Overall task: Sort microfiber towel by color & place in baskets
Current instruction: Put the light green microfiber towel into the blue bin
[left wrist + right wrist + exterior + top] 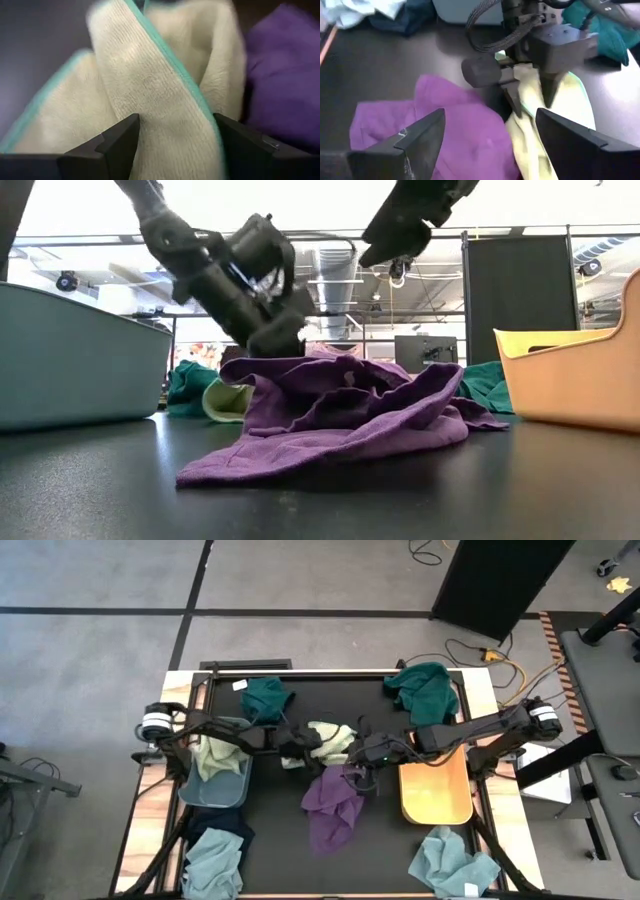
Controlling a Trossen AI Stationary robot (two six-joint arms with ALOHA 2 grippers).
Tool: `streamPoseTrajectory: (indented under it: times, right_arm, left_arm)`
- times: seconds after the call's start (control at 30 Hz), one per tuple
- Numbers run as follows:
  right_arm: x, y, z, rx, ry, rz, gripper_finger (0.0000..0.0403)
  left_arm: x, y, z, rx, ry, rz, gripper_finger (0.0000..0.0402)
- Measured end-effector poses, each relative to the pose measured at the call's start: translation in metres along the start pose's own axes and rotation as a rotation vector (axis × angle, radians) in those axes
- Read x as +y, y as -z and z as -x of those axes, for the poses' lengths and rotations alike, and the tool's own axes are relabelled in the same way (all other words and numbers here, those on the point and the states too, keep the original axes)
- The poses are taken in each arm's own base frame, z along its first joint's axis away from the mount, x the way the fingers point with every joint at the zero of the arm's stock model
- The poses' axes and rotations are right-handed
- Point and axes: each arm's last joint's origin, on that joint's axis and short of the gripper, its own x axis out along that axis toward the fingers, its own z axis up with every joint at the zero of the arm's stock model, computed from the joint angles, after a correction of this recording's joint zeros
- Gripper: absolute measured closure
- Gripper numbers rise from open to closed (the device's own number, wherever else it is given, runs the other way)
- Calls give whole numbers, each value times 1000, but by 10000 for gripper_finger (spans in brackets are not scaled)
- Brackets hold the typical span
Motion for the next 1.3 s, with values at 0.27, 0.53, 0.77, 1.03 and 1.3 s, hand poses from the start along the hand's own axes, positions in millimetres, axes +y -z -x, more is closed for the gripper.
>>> streamPoseTrajectory:
  times: [0.27, 0.53, 0.77, 1.03, 1.3]
  right_arm:
    - [0, 9, -10, 31, 4, -9, 134]
    - [0, 10, -12, 33, 3, -9, 159]
    - [0, 12, -11, 52, 4, 0, 173]
    - [0, 14, -11, 77, 6, -3, 172]
    - [0, 14, -11, 76, 6, 2, 175]
  left_arm:
    - [5, 12, -27, 37, -28, 6, 171]
    - [9, 14, -26, 25, -172, -2, 313]
    - [8, -3, 0, -24, -203, 8, 374]
    - [-15, -27, 79, -73, -146, -37, 384]
    - [-26, -21, 194, -71, -147, 22, 384]
